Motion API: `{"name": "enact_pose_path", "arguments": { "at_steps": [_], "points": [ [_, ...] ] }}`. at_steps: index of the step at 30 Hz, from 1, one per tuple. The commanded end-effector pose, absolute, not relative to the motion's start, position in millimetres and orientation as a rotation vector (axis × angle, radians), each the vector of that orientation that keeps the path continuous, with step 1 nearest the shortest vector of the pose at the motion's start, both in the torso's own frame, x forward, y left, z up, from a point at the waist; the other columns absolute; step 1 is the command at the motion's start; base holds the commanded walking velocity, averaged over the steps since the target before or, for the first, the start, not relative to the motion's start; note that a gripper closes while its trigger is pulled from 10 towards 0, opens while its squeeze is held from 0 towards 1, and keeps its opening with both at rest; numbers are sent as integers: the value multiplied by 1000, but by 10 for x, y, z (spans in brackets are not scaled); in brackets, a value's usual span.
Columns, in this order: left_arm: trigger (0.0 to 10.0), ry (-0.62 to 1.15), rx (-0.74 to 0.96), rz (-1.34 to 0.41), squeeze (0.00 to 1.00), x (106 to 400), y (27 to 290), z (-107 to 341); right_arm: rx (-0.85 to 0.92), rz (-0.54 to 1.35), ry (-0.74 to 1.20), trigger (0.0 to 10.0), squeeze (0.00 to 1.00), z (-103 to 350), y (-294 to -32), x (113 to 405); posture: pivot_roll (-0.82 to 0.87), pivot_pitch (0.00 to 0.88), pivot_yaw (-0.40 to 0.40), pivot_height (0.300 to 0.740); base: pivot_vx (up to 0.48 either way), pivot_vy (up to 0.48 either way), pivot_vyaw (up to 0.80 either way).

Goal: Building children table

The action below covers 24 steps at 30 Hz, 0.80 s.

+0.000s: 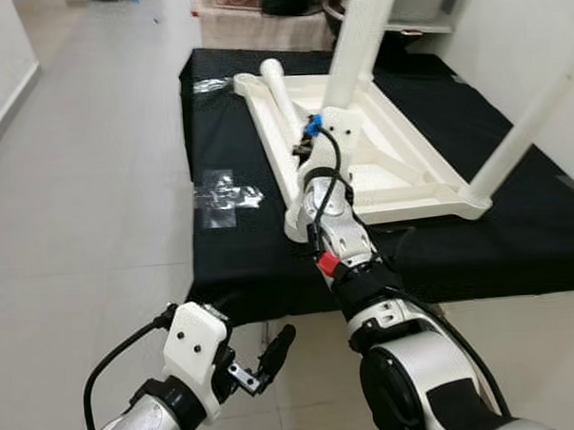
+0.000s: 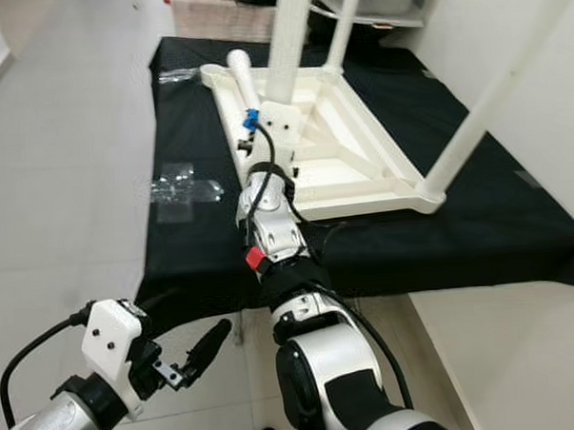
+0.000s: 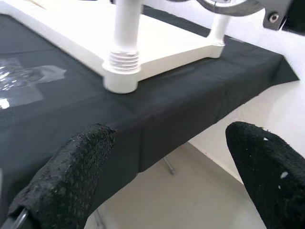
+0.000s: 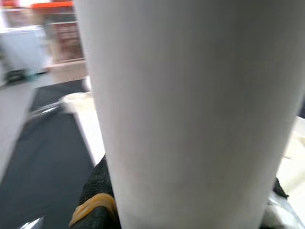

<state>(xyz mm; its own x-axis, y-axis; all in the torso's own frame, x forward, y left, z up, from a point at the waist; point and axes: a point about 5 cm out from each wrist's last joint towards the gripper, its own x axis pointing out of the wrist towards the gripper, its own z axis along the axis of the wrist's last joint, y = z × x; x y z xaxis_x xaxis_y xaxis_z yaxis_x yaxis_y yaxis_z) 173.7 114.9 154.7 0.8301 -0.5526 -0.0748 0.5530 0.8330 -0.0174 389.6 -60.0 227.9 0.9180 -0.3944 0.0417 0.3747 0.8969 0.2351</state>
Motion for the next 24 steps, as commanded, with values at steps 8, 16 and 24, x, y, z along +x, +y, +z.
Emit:
{"name": "enact_pose_path", "arguments": {
  "at_steps": [8, 16, 24],
  "points": [
    [10000, 105, -6, -599, 0, 1729, 1127, 1500, 336, -616, 160, 10000, 0, 1919, -539, 3789, 164, 174, -143, 740, 0, 0, 0],
    [10000, 110, -10, -600, 0, 1732, 1117, 1478, 335, -562, 167, 10000, 1000, 1911, -477, 3803, 156, 174, -142, 740, 0, 0, 0],
    [10000, 113, -9, -601, 0, 1739, 1120, 1462, 329, -538, 154, 10000, 1000, 1919, -455, 3798, 152, 173, -139, 740, 0, 0, 0]
  ]
}}
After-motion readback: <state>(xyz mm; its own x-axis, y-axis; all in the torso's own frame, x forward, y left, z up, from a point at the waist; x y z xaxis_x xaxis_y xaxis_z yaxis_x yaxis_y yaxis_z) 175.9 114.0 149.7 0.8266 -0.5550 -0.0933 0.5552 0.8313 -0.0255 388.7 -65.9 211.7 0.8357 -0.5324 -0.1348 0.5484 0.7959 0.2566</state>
